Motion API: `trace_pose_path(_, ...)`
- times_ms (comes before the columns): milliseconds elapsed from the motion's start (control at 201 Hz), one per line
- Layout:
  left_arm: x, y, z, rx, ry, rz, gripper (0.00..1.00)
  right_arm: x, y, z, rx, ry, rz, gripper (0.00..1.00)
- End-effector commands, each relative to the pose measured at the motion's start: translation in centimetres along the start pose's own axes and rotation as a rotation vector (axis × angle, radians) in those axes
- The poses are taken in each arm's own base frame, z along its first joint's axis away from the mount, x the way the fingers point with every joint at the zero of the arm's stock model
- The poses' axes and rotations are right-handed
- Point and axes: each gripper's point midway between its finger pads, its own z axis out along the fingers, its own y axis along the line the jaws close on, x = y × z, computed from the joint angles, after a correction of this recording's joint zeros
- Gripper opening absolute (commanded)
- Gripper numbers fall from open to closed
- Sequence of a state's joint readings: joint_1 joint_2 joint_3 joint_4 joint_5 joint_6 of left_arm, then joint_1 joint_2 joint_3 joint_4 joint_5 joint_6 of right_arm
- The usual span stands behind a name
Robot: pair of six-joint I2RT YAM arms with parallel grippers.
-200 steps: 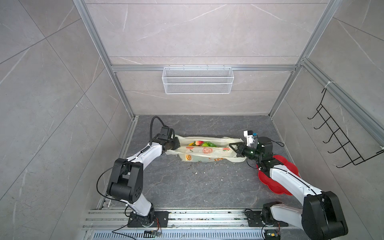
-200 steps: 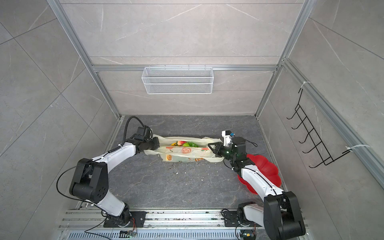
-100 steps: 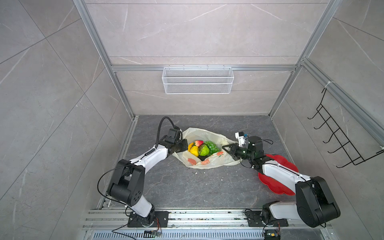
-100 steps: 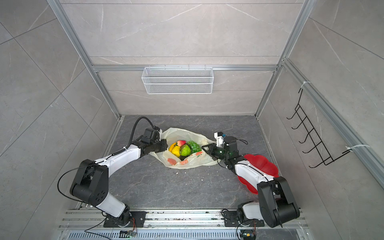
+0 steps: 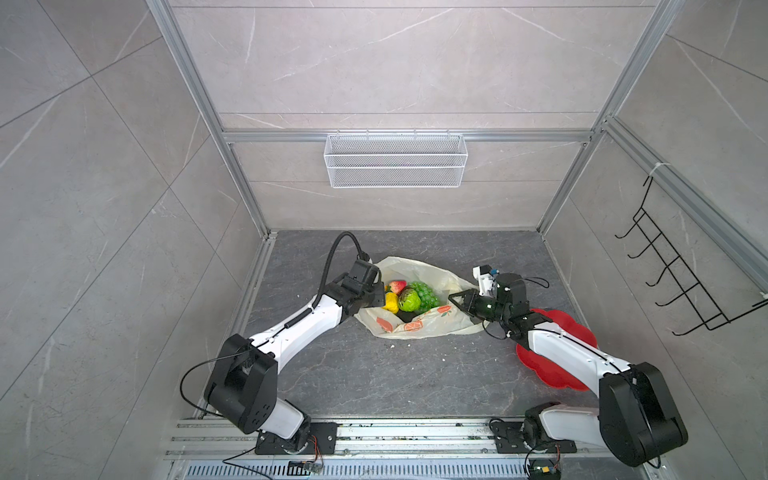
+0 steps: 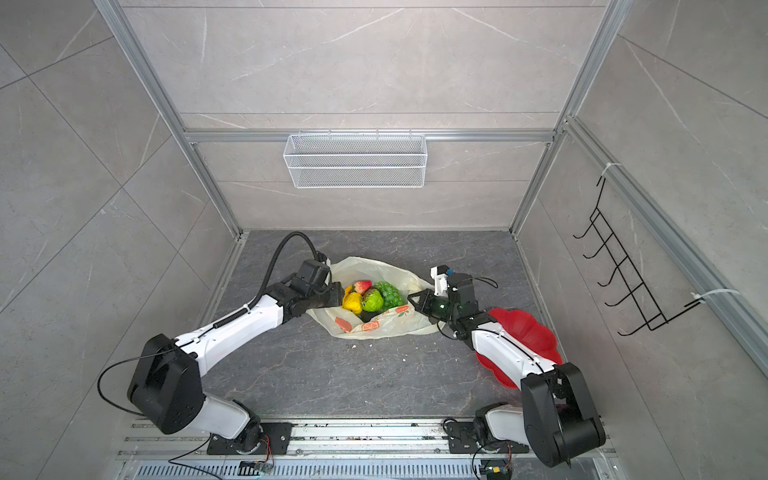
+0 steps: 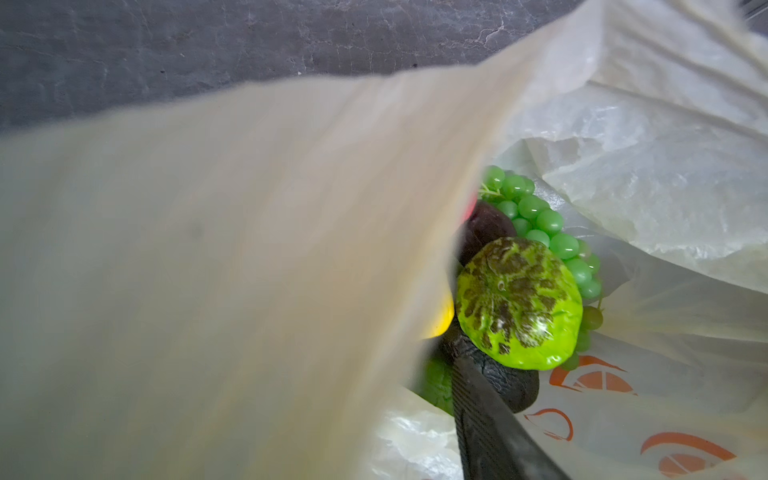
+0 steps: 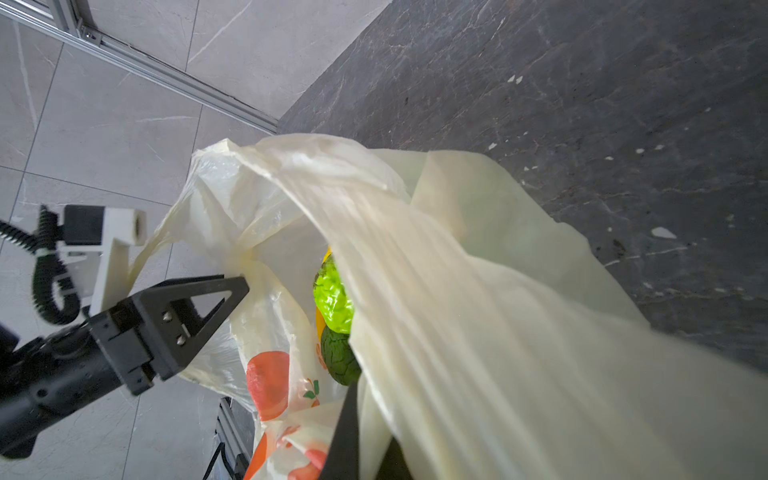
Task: Take the fake fruits out of the plastic bag
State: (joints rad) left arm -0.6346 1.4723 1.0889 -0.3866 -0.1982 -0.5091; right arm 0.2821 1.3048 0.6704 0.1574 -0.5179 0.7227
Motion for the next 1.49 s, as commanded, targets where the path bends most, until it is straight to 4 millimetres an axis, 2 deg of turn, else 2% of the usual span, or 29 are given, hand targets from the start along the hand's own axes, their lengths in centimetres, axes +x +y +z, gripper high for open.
trace_pose_path(0,-2.2,-0.7,-3.2,-0.045,-0.111,0.012,0.61,0.0,0.2,-0.4,0.022,-0.005,-0.038,0.00)
trace_pose_path(90,-2.2,-3.2,-3.1,0.124,-0.122,-0.023,0.64,0.1,0.4,-0.3,0.025,0.000,-0.046,0.00)
trace_pose_path(159,-2.7,-4.4,-3.2,0.207,-0.154,-0.046,0.64,0.3,0.5,-0.3,0.027,0.002,-0.048,0.00)
trace_pose_path(279,-3.2,-3.5,-2.2,0.092,-0.113,-0.029,0.64,0.4,0.6,-0.2,0.026,0.005,-0.050,0.00)
trace_pose_path(473,-3.5,-5.5,-2.2,0.079,-0.119,0.046,0.67,0.6,0.5,-0.1,0.034,0.009,-0.054,0.00)
trace_pose_path(548,-3.0,-7.1,-1.8,0.176,-0.085,0.038,0.71,0.6,0.4,-0.1,0.038,0.007,-0.052,0.00)
trace_pose_path(637,-2.9,-9.3,-1.7,0.453,-0.044,-0.089,0.72,0.7,0.3,-0.1,0.041,0.009,-0.052,0.00)
trace_pose_path(697,-3.4,-9.6,-1.9,0.461,-0.059,-0.084,0.72,0.7,0.3,0.0,0.042,0.008,-0.052,0.00)
trace_pose_path(767,-2.9,-9.0,-1.3,0.344,-0.035,-0.032,0.72,0.8,0.2,0.0,0.042,0.009,-0.050,0.00)
trace_pose_path(901,-2.4,-8.4,-0.7,0.278,-0.028,-0.042,0.73,0.8,0.3,-0.1,0.040,0.006,-0.049,0.00)
trace_pose_path(1046,-3.5,-6.6,-2.8,0.098,-0.112,0.021,0.73,0.9,0.1,-0.3,0.051,0.006,-0.050,0.00)
trace_pose_path(1135,-4.8,-4.9,-4.6,-0.035,-0.180,0.058,0.73,0.9,0.0,-0.3,0.056,0.006,-0.054,0.00)
trace_pose_path(1220,-5.8,-3.0,-5.3,-0.154,-0.213,0.097,0.73,0.8,0.1,-0.5,0.059,0.003,-0.057,0.00)
trace_pose_path(1340,-6.9,-1.7,-4.7,-0.271,-0.234,0.204,0.78,0.8,0.2,-0.5,0.057,0.002,-0.059,0.00)
trace_pose_path(1484,-7.3,-0.8,-2.3,-0.331,-0.168,0.287,0.84,1.0,0.1,-0.6,0.061,0.005,-0.057,0.00)
